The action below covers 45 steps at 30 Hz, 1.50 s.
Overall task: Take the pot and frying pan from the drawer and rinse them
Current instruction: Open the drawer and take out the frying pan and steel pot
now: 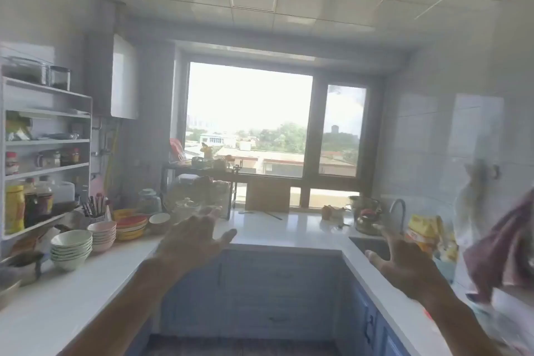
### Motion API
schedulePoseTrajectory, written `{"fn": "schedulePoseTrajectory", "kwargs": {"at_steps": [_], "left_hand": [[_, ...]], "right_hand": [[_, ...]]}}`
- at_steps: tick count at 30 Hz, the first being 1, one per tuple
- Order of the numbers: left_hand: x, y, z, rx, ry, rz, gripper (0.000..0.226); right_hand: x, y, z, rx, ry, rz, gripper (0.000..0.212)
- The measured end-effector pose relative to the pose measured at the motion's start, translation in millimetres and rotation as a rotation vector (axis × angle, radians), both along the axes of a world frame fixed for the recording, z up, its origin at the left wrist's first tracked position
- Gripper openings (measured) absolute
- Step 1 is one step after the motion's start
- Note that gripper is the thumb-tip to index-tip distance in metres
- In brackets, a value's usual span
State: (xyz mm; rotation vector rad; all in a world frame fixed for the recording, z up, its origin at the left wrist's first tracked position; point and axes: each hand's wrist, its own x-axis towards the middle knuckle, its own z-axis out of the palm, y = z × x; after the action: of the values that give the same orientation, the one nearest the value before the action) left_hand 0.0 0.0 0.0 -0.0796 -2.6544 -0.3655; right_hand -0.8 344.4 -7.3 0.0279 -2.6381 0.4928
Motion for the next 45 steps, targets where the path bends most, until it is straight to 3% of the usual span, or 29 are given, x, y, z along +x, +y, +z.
{"fn": "schedulePoseTrajectory", "kwargs": {"at_steps": [5,10,17,22,27,32,38,42,45], "left_hand": [[-138,8,17,-0.026,0.014,0.053,0.073],[-269,24,2,0.057,-0.073,0.005,0.061],[-476,22,-74,0.122,-0.157,-0.066,0.065],[-634,16,-138,0.142,-0.338,-0.115,0.061],[-755,37,-247,0.199,-0.673,-0.157,0.054],[-841,79,-392,0.522,-0.919,-0.166,0.034],[-941,117,-561,0.739,-1.0,-0.156,0.045],[-1013,148,-652,0.741,-0.913,-0.106,0.059],[-1047,170,-695,0.778,-0.824,-0.081,0.049]], "right_hand": [[-152,3,5,-0.065,-0.005,0.067,0.055],[-283,7,-6,-0.038,-0.091,0.079,0.054],[-485,19,-66,-0.105,-0.2,0.089,0.053],[-636,23,-113,-0.165,-0.312,0.118,0.047],[-733,42,-224,-0.312,-0.684,0.112,0.028],[-796,46,-373,-0.535,-0.922,0.121,0.022],[-943,3,-539,-0.702,-0.913,0.211,0.038],[-1038,0,-640,-0.482,-1.026,0.428,0.056],[-1072,12,-691,-0.441,-1.038,0.443,0.041]]}}
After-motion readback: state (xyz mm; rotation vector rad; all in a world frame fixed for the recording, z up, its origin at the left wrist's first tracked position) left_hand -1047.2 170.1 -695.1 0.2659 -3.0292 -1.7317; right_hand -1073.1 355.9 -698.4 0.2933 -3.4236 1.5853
